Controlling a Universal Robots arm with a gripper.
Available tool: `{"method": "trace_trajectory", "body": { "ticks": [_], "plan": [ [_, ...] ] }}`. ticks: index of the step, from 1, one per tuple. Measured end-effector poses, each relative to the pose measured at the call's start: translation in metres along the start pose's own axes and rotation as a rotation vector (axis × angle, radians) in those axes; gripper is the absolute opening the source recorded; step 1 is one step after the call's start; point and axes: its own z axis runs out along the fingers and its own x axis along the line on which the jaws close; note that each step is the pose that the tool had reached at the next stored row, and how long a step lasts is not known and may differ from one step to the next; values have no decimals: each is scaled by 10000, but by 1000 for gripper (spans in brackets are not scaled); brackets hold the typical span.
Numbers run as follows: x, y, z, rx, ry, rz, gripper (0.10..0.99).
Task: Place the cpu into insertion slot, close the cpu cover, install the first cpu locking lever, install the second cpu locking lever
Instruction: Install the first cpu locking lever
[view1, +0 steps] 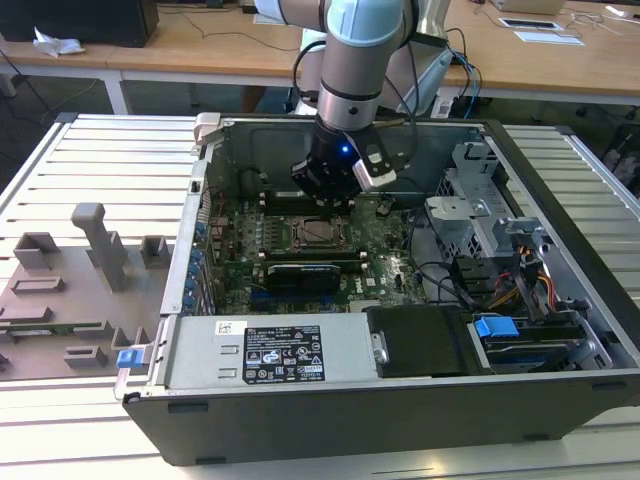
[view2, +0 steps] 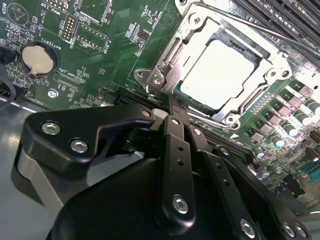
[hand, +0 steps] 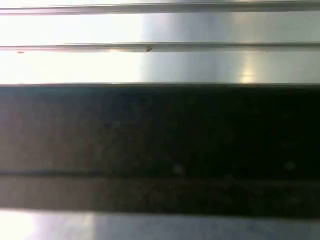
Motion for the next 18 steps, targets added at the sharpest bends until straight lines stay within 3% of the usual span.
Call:
{"method": "trace_trajectory", "body": {
  "ticks": [12,18],
  "plan": [
    [1,-18,-33,1,4,1,106],
    [-10,-28,-8,20,76,7,106]
  ]
}}
